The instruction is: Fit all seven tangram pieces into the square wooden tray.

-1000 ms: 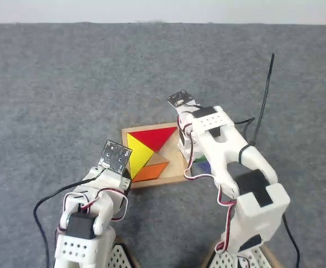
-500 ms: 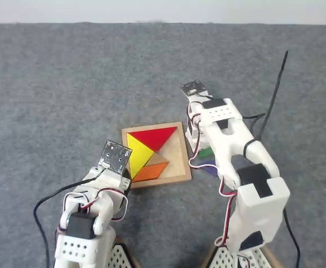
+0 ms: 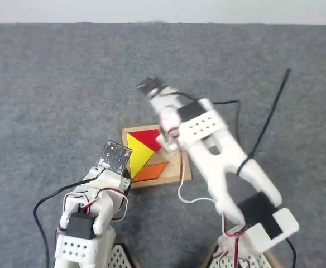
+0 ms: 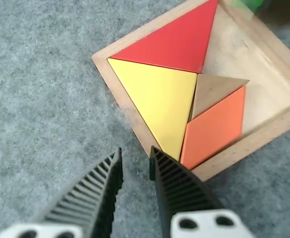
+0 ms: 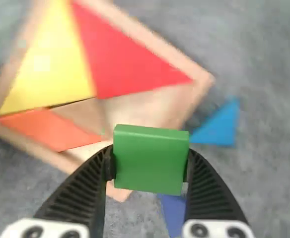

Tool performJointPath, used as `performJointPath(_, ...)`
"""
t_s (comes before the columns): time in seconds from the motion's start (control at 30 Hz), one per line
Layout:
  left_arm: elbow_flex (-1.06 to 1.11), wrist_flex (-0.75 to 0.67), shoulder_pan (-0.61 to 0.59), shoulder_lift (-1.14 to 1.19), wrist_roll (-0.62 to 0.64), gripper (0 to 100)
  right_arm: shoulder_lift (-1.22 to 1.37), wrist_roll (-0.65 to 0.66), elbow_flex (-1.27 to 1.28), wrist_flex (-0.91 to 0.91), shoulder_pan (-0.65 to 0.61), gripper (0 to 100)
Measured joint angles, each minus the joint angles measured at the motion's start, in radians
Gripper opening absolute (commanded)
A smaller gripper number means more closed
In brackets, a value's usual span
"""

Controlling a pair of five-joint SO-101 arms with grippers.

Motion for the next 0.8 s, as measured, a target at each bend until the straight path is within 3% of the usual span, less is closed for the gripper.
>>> performJointPath(0.17, 0.000, 0.000, 0.000, 0.000, 0.000, 9, 0.077, 0.094, 0.000, -0.014, -0.071, 7.2)
performJointPath(0.4, 0.000, 0.000, 0.000, 0.000, 0.000, 9, 0.210, 0.160, 0.000, -0.074, -0.077, 7.6)
performJointPath(0.8, 0.000, 0.000, 0.000, 0.000, 0.000, 9, 0.215, 0.229, -0.061, -0.080, -0.077, 7.6)
